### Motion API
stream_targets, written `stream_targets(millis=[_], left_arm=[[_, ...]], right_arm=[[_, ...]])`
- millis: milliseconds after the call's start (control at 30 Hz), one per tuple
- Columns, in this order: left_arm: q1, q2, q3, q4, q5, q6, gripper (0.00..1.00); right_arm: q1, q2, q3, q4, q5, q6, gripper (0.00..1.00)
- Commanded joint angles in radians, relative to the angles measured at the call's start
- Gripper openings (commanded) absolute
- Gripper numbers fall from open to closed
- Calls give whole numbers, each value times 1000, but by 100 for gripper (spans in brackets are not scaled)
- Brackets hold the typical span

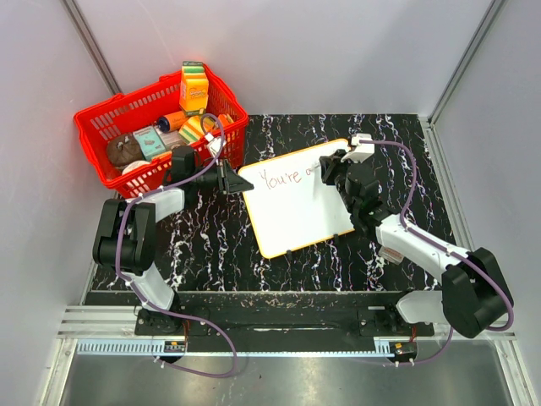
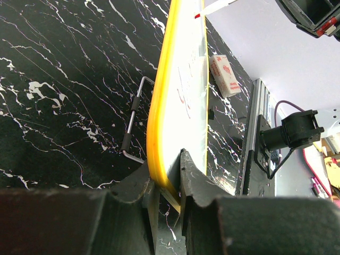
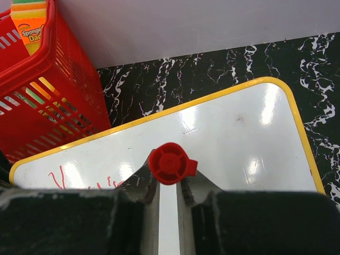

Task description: Write a sentence on the whiteboard

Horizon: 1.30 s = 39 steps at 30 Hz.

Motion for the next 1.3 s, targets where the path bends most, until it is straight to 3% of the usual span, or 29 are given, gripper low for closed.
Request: stream_targets(millis=[0,867,1267], left_arm=[[-57,38,-26,-59,-58,212,0],[-58,38,-28,-62,-63,215,0],[-58,36,-29,-64,-61,217,0]], right_arm=[[-9,-17,15,17,10,-5,0],[-12,-88,-14,35,57,-13,0],[-14,-17,40,41,59,-13,0]])
